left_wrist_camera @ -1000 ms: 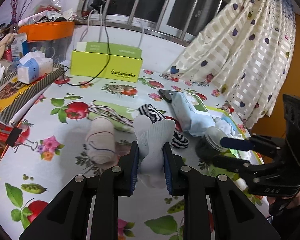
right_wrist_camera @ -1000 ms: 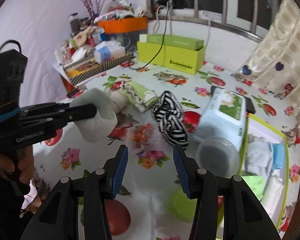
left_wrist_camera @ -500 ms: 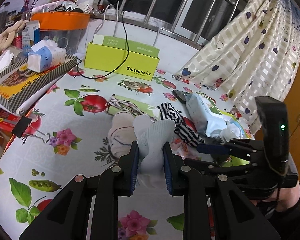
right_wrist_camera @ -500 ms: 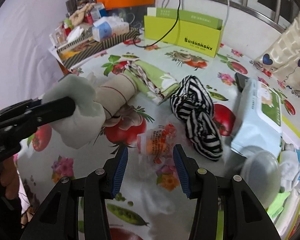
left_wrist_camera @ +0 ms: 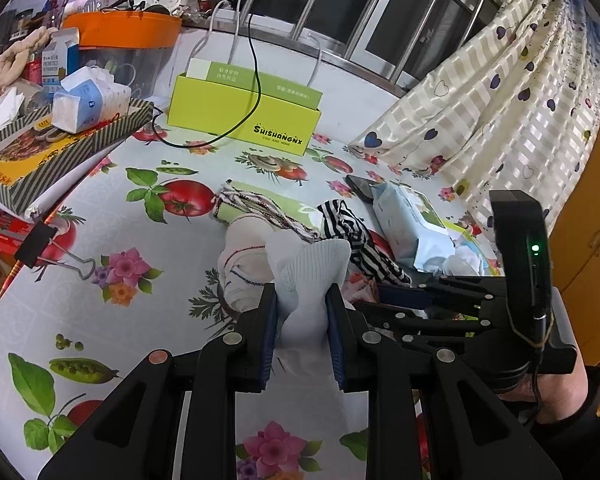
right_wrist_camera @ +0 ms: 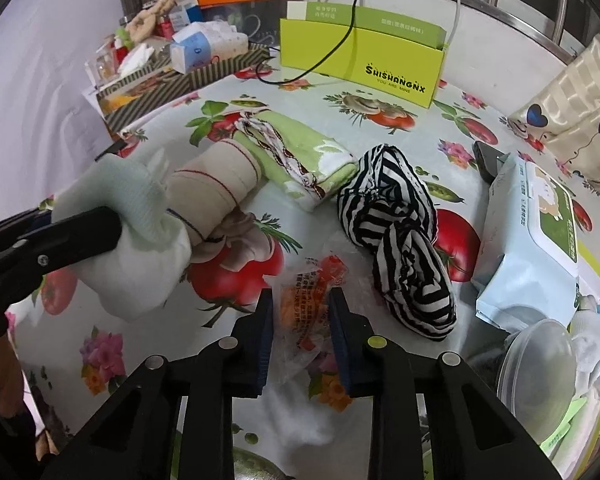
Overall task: Organize soft objects
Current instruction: 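Grasp the orange snack packet with the right gripper while the left gripper holds the white socks, then carry the white socks and orange packet over the white box with both grippers, then open the left gripper to drop the socks while the right gripper releases the orange packet into the box, then move both grippers back to the remaining items on the table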
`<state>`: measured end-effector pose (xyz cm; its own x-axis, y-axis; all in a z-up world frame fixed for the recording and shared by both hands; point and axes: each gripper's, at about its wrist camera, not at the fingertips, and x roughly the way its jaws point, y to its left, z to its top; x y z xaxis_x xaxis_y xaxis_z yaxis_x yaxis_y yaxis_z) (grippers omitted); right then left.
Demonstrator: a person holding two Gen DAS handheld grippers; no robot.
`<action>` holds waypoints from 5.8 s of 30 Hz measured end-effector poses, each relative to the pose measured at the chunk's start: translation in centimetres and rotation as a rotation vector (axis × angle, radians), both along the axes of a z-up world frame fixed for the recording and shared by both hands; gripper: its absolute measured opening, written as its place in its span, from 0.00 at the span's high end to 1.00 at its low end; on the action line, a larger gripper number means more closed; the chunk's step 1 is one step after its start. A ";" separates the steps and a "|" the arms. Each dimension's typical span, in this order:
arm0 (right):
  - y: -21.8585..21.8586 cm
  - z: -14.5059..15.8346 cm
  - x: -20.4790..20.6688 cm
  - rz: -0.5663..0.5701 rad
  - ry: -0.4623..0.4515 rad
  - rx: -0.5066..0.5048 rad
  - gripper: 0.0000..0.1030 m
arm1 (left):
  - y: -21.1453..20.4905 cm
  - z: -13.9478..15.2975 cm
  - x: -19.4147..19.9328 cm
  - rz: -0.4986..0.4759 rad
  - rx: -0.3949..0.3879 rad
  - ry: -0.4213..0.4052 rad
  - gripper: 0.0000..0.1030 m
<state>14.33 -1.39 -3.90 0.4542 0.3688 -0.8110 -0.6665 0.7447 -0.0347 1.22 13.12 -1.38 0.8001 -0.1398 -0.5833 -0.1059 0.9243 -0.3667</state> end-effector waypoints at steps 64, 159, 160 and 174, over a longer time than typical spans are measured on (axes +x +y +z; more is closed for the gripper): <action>-21.6 9.7 -6.9 -0.217 -0.250 0.337 0.76 | -16.8 8.6 3.3 -0.265 0.140 -0.106 0.76; -28.9 6.1 -6.8 -0.419 -0.164 0.338 0.38 | -23.9 5.1 5.2 -0.427 0.169 0.004 0.63; -28.7 6.1 -6.8 -0.415 -0.164 0.334 0.38 | -23.6 5.2 5.0 -0.418 0.167 0.001 0.63; -25.0 7.4 -7.1 -0.328 -0.186 0.314 0.38 | -19.6 5.8 3.7 -0.326 0.161 -0.018 0.63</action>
